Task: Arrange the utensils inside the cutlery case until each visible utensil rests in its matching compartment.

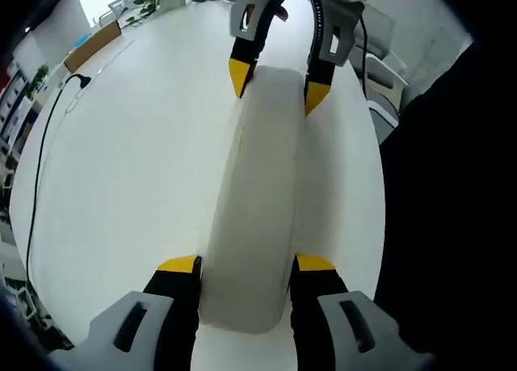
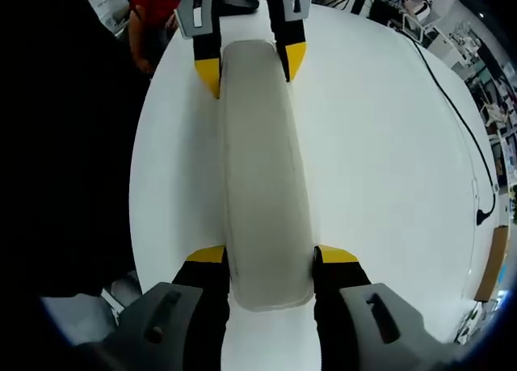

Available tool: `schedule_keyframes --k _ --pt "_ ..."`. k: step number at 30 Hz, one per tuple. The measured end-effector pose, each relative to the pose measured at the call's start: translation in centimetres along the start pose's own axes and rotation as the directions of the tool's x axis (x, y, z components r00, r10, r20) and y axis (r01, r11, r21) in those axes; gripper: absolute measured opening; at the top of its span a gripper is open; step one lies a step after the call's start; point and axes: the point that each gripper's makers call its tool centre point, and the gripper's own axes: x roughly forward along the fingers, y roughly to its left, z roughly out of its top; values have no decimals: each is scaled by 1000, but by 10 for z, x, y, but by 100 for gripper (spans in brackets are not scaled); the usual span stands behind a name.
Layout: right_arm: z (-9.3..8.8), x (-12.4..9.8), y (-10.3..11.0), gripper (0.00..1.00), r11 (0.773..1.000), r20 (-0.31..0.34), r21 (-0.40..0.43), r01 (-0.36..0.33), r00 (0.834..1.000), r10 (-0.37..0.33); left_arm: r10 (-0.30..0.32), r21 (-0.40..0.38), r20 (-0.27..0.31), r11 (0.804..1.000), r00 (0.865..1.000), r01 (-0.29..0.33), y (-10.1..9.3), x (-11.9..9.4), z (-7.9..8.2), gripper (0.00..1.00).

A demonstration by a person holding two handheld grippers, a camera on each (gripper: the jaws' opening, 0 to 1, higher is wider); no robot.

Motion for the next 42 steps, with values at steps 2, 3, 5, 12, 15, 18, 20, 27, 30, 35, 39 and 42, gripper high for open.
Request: schedule_keyframes --k 2,3,5,12,15,18,20,27,30,35,39,42 --pt "0 1 -2 40 1000 -24 5 -12 1000 12 -2 -8 15 1000 1000 2 1 0 0 45" --pt "0 1 -2 40 1000 -27 5 -14 1000 14 -4 -10 20 1000 1000 4 2 0 0 45" --pt "-1 1 -2 41 1000 -34 14 -22 999 23 -6 -8 28 1000 1000 6 1 0 0 45" --pt "1 -12 -7 76 991 17 127 44 999 -46 -15 -143 146 989 989 36 -6 -9 -5 64" --pt "14 -28 -5 85 972 159 233 19 986 -58 53 -205 250 979 967 0 3 -32 -3 72" --pt "18 -52 -3 94 964 271 265 -6 960 -69 93 -275 355 961 930 9 6 -63 -2 84" --pt "16 -63 -9 99 953 312 301 10 944 -108 142 -325 397 946 907 -6 13 -81 -4 87" --pt "4 -130 -35 100 871 454 487 62 835 -313 365 -503 534 862 762 -60 36 -150 -11 100" --pt "1 -151 -41 100 834 497 550 46 784 -371 462 -578 546 811 699 -85 44 -174 -18 100" --pt "-6 -190 -52 100 764 544 643 53 671 -504 588 -700 554 712 590 -53 47 -211 -35 100" --pt "-10 -203 -52 100 731 540 680 53 637 -549 665 -747 523 659 533 -90 49 -232 -47 100" --pt "-18 -209 -55 100 680 537 733 15 600 -593 737 -791 496 601 459 -111 54 -254 -57 100"
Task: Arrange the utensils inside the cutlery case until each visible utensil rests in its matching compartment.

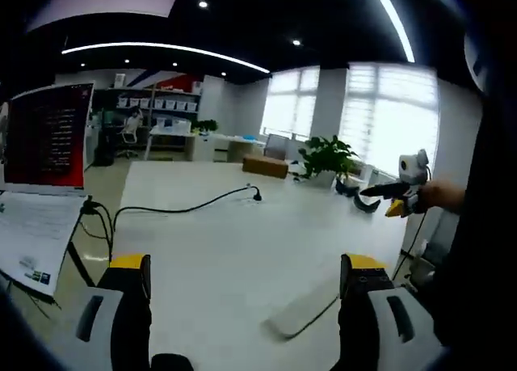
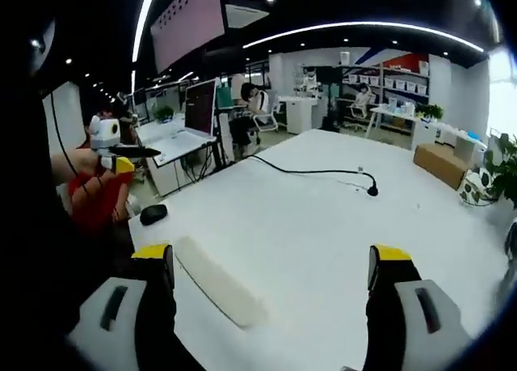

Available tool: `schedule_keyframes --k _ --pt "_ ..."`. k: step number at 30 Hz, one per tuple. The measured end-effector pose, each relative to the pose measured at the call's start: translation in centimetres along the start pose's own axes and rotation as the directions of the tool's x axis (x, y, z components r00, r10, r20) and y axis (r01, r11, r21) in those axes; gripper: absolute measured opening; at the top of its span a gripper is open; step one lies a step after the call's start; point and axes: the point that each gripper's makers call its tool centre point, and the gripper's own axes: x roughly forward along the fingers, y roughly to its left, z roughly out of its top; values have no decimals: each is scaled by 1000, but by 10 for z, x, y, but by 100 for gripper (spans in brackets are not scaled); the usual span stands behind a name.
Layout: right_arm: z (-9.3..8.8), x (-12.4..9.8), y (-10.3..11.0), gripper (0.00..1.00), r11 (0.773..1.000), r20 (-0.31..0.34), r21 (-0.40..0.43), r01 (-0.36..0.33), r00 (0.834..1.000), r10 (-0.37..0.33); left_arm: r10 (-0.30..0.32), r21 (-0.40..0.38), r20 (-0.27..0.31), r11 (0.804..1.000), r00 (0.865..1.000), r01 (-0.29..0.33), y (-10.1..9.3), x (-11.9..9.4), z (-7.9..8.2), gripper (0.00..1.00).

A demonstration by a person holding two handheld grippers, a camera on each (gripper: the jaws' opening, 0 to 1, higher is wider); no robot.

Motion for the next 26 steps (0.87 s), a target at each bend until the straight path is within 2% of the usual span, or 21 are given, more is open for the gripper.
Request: schedule_keyframes --k 3,5,6,8,10,13,15,19,22,26 --pt "-5 -5 -13 100 992 25 117 51 998 -54 72 -42 53 997 996 -70 12 -11 11 100" --pt "-5 -7 -18 100 978 70 198 68 994 -83 125 -59 115 991 986 -119 20 -21 20 100" --pt "-4 -8 -20 100 971 90 228 77 991 -100 160 -70 146 986 976 -151 25 -26 24 100" --pt "-7 -9 -24 100 950 112 298 90 985 -129 198 -99 170 978 965 -183 30 -33 24 100" --pt "-10 -8 -25 100 950 99 298 93 987 -127 195 -119 161 977 967 -177 32 -34 21 100" --pt "-7 -5 -23 100 955 90 284 88 989 -118 184 -123 137 978 973 -167 30 -31 19 100" --pt "1 -4 -24 100 958 103 272 93 987 -125 181 -94 147 981 972 -169 29 -30 26 100" --pt "18 -3 -26 100 953 155 289 91 978 -140 188 -94 168 980 968 -175 31 -29 32 100" --pt "17 0 -21 100 958 141 275 74 983 -117 178 -88 127 982 976 -168 29 -26 27 100" --pt "12 0 -19 100 961 127 268 75 985 -112 174 -90 144 983 974 -162 25 -27 31 100"
